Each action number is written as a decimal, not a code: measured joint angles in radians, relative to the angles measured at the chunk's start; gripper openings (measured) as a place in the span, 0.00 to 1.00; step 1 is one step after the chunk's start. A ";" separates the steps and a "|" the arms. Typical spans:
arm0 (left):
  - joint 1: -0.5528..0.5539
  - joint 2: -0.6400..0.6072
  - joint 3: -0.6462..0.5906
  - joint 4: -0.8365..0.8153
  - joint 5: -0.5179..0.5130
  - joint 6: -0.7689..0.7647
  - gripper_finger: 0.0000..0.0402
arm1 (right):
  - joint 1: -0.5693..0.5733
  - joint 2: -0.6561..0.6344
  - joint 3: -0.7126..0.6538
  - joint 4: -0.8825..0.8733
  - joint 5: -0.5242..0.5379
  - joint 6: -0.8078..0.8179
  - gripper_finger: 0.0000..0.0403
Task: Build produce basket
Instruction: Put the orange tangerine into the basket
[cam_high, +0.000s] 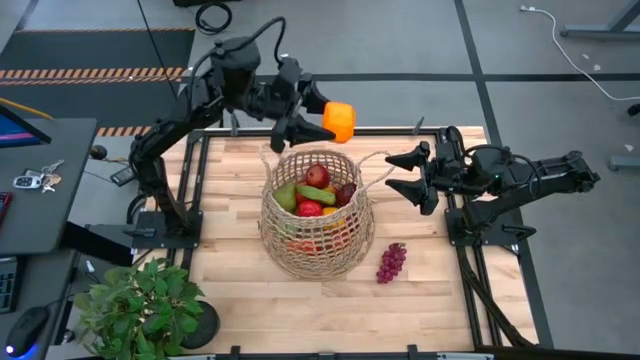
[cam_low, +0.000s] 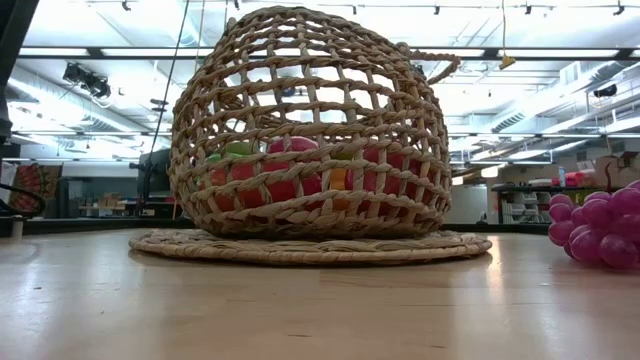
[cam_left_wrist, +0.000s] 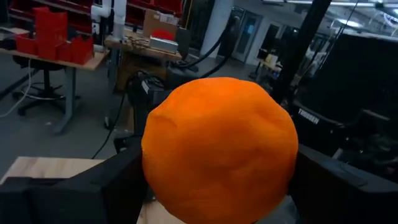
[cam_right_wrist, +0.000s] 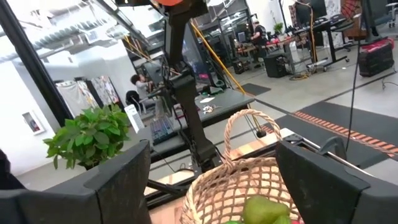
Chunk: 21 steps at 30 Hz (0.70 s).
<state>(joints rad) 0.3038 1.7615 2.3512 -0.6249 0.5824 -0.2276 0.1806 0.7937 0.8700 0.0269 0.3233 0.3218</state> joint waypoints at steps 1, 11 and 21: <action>0.004 0.000 0.000 0.003 0.002 -0.010 0.82 | 0.000 0.000 0.000 0.003 -0.001 0.000 0.86; 0.013 0.005 -0.040 -0.307 -0.205 -0.124 0.82 | 0.000 0.000 0.000 0.001 -0.003 -0.003 0.86; -0.031 0.010 -0.280 -0.428 -0.237 -0.310 0.82 | -0.013 0.000 0.000 -0.002 -0.002 -0.002 0.86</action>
<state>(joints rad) 0.2725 1.7712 2.0713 -1.0528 0.3451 -0.5371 0.1675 0.7937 0.8700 0.0254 0.3213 0.3193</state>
